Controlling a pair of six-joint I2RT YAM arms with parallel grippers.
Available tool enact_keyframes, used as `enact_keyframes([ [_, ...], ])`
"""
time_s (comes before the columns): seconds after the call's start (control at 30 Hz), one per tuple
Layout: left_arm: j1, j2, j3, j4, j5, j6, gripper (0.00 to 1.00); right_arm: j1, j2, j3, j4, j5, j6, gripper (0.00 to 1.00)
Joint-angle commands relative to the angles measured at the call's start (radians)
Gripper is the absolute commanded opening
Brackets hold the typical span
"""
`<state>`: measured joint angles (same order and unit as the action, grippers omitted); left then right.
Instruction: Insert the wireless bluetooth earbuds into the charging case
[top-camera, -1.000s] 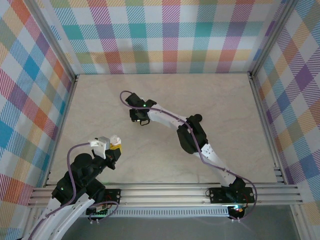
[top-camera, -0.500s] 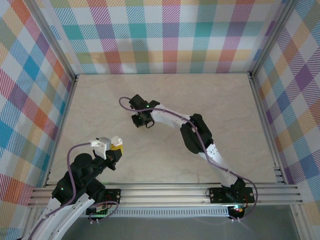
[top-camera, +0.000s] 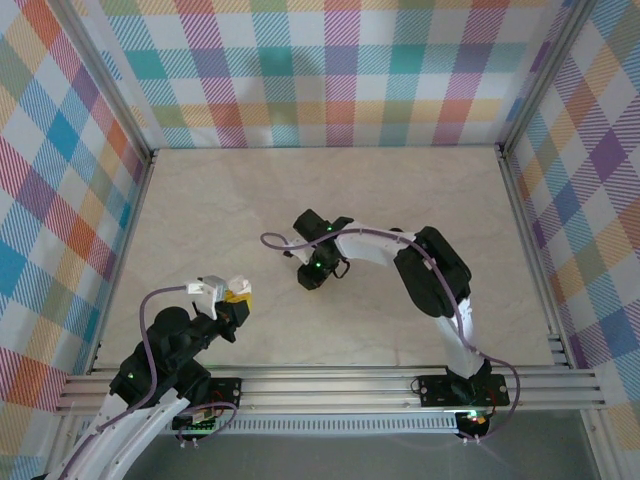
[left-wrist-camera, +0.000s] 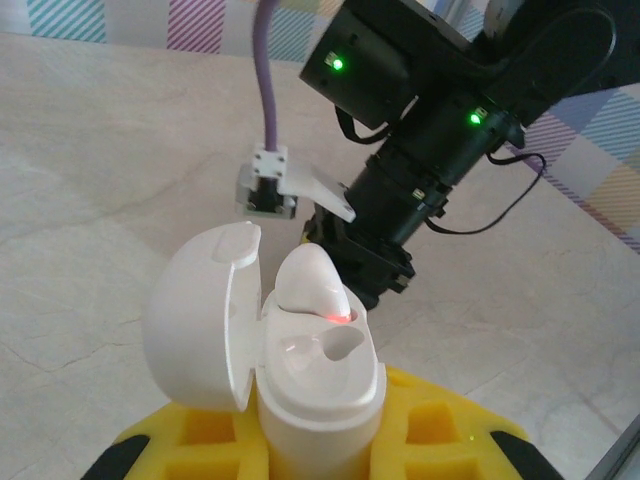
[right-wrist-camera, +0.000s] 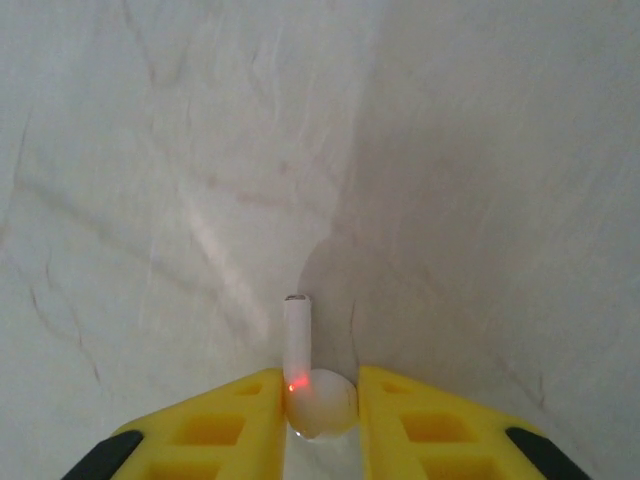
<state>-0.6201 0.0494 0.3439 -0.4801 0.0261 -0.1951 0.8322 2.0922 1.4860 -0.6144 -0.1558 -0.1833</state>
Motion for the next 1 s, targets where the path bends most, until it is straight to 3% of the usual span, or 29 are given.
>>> enact_keyframes([
  [0.0,0.002,-0.029,-0.009,0.052,0.006,-0.024,0.0,-0.003,-0.032,-0.064,-0.105,0.023,-0.113,0.32],
  [0.07,0.002,-0.046,-0.009,0.045,-0.001,-0.027,0.0,-0.009,-0.054,-0.074,-0.101,0.066,-0.099,0.42],
  [0.2,0.002,-0.045,0.0,0.029,-0.001,-0.022,0.0,-0.026,-0.124,-0.089,-0.072,0.059,-0.037,0.51],
  [0.4,0.002,-0.046,0.024,-0.002,-0.017,0.002,0.0,-0.03,-0.223,-0.09,-0.065,0.123,0.125,0.54],
  [0.53,0.002,-0.038,0.038,-0.021,-0.037,0.013,0.0,-0.027,-0.309,-0.159,0.017,0.083,0.358,0.44],
  [0.63,0.002,-0.023,0.038,-0.017,-0.042,0.013,0.0,-0.008,-0.354,-0.237,0.102,0.102,0.638,0.22],
  [0.77,0.002,0.006,0.035,0.006,-0.038,0.019,0.0,0.048,-0.372,-0.334,0.215,0.119,0.947,0.15],
  [0.97,0.002,0.049,0.033,0.045,-0.02,0.026,0.0,0.105,-0.245,-0.277,0.287,0.071,1.011,0.14],
])
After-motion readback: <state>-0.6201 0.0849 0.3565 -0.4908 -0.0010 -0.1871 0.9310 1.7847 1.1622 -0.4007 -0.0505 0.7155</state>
